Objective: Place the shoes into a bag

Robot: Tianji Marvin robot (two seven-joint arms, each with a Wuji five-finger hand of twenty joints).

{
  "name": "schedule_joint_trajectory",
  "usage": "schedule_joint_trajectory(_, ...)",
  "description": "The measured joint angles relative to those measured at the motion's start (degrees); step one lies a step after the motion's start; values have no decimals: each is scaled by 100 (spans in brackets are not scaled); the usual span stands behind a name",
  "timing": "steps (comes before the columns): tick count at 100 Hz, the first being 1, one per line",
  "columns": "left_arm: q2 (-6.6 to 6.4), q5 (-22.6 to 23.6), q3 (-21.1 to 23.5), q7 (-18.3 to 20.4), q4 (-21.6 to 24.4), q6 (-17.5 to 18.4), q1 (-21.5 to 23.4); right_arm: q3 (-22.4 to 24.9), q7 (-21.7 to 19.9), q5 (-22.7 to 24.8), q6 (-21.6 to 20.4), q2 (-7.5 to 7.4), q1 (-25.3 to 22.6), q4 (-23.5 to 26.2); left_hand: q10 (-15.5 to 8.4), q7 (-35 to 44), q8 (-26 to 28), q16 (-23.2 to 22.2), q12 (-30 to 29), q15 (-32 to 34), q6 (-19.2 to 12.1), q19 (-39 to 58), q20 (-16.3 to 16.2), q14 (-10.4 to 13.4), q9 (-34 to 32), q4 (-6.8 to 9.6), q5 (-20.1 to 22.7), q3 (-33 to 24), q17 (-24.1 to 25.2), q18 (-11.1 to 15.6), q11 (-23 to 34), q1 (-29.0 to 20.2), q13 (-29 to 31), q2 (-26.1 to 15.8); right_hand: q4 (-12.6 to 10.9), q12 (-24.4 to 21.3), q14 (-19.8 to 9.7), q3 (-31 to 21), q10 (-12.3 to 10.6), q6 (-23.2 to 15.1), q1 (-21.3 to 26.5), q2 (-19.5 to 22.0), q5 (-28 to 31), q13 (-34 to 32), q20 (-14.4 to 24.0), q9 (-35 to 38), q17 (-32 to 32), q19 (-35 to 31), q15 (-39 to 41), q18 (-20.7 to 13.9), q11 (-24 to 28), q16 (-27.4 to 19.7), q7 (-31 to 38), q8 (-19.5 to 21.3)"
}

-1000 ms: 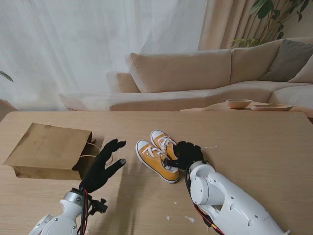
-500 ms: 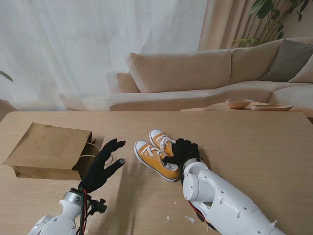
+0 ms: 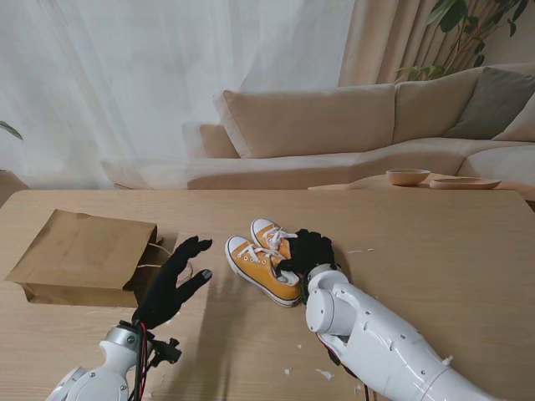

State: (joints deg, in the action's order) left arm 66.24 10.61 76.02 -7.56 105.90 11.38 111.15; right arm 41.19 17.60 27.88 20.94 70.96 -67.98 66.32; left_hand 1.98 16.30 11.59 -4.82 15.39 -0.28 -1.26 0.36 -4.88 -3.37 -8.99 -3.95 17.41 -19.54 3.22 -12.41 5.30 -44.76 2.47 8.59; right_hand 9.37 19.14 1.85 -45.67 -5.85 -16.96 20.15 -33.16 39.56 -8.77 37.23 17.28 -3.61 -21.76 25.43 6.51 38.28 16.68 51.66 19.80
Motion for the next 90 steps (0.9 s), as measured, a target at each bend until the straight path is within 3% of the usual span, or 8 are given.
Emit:
schedule_joint_trajectory(20, 0, -1, 3, 0, 0, 7, 2, 185, 455, -475, -458, 243, -59, -285, 0, 7, 1, 0, 0, 0, 11, 0, 0, 0, 0, 0, 1, 0, 0, 0, 1, 0, 0, 0, 372, 12, 0, -64, 28, -11, 410, -24, 379, 0, 0, 176, -75, 0, 259, 4, 0, 129, 12, -385)
schedule_joint_trajectory(25, 0, -1, 3, 0, 0, 8, 2, 254, 556, -607, -608, 291, -102, -329, 0, 7, 1, 0, 0, 0, 13, 0, 0, 0, 0, 0, 1, 0, 0, 0, 1, 0, 0, 0, 602, 7, 0, -59, 29, -11, 515, -67, 469, 0, -1, 240, -84, 0, 300, 4, -11, 140, 5, -400)
schedule_joint_trajectory(41, 0, 4, 3, -4, 0, 9, 2, 446, 776, -627, -625, 381, -274, -267, 0, 7, 2, -1, 0, 0, 28, 0, 0, 0, 0, 0, 7, 0, 0, 0, 1, 0, 0, 0, 668, -1, -1, -135, 21, -11, 521, -207, 669, -7, -12, 522, -196, 0, 321, 6, -75, 162, -26, -557)
schedule_joint_trajectory(59, 0, 10, 3, -6, 0, 9, 2, 668, 1111, -1045, -957, 454, -490, -174, 0, 9, 2, -1, 0, 0, 30, 0, 0, 0, 0, 0, 7, 0, 0, 0, 2, 0, 0, 0, 788, 121, -3, -438, -235, -9, 524, -430, 873, -13, -14, 907, -212, 0, 372, 6, 93, 199, -28, -558)
schedule_joint_trajectory(90, 0, 20, 2, -9, -2, 14, 1, 847, 1223, -1138, -1195, 482, -620, -25, 0, 9, 3, -1, 0, 0, 32, 0, 0, 0, 0, 0, 8, 0, 0, 0, 2, 0, 0, 0, 788, 192, -63, -594, -398, 34, 521, -496, 925, -15, -15, 999, -212, 0, 374, 6, 219, 200, -27, -531)
